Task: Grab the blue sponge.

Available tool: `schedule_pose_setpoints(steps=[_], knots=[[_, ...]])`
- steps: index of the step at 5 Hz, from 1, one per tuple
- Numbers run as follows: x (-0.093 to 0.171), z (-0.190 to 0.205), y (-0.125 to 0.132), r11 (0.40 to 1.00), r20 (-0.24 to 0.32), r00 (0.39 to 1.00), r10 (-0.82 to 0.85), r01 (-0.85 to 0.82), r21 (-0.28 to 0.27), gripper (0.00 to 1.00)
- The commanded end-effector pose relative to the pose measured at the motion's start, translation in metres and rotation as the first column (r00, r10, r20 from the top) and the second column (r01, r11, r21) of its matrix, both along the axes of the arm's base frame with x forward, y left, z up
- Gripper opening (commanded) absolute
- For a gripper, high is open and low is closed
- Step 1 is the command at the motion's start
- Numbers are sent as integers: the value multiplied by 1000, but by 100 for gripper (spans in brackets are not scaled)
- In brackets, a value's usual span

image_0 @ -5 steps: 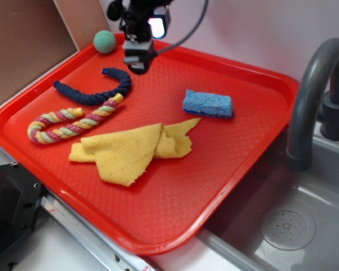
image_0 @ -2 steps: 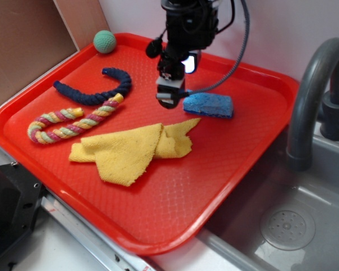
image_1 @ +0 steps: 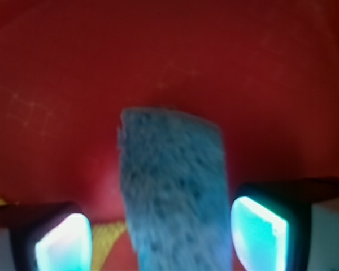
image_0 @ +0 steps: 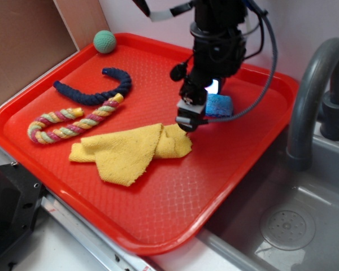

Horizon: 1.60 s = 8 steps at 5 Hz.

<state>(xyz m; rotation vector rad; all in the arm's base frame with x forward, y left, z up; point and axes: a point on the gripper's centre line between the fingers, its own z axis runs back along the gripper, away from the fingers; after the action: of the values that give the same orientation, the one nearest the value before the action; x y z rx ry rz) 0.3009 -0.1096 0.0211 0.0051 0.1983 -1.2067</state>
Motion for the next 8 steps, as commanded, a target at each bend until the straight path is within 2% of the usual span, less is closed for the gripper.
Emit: schedule_pose_setpoints(steps=[1, 2, 3, 4, 5, 6, 7, 8], knots=[[-1, 6, -19, 999, 47, 999, 3, -5, 39, 0], [-3, 3, -19, 998, 47, 999, 14, -17, 55, 0], [-7, 15, -8, 977, 92, 980, 179, -187, 97, 0], [-23, 64, 28, 906, 152, 893, 424, -420, -59, 0], [-38, 109, 58, 751, 82, 755, 651, -624, -217, 0], [-73, 138, 74, 555, 48, 568, 821, -777, -296, 0], [-94, 155, 75, 339, 39, 346, 937, -880, -333, 0], [-83, 147, 70, 224, 44, 221, 974, -933, -281, 0]])
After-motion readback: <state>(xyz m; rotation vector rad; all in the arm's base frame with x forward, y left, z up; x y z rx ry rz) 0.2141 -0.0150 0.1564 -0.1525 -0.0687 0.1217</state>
